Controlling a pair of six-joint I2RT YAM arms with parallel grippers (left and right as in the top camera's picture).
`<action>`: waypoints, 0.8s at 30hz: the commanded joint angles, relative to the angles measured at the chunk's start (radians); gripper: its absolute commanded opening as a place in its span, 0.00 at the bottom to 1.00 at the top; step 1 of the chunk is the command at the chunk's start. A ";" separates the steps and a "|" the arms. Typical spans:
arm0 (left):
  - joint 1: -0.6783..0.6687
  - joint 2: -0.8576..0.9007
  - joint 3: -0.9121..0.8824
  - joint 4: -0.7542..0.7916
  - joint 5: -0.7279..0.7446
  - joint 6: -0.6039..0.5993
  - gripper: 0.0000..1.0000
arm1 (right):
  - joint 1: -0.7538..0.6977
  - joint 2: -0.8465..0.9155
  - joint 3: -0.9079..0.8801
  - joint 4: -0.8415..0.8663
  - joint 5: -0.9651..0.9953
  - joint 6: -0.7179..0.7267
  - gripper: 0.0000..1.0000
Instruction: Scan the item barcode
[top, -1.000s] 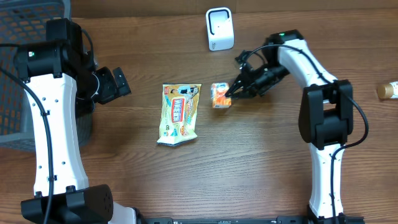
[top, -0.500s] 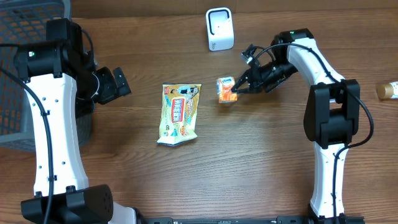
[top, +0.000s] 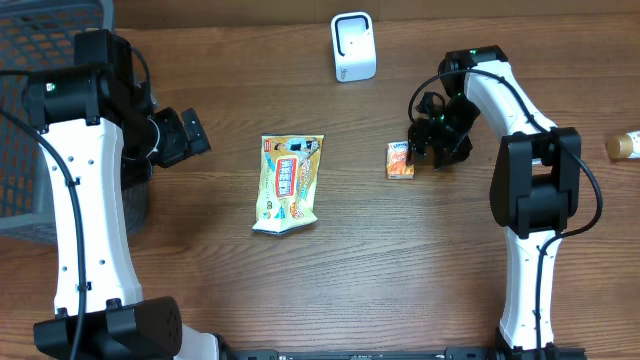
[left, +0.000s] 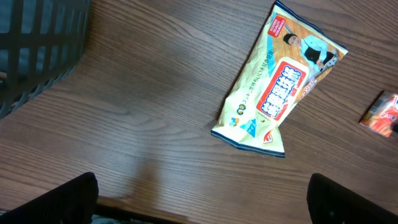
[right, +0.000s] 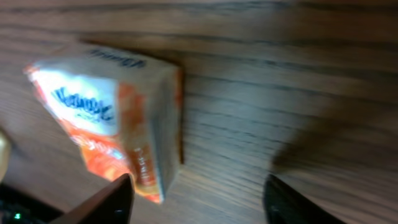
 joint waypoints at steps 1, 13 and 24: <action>0.010 -0.002 0.000 0.001 0.000 0.019 1.00 | 0.030 0.003 0.015 0.002 0.060 0.009 0.55; 0.010 -0.002 0.000 0.001 0.000 0.019 1.00 | 0.081 0.001 0.248 -0.146 0.143 0.129 0.58; 0.010 -0.002 0.000 0.001 0.000 0.019 1.00 | 0.179 0.003 0.067 0.016 0.338 0.248 0.46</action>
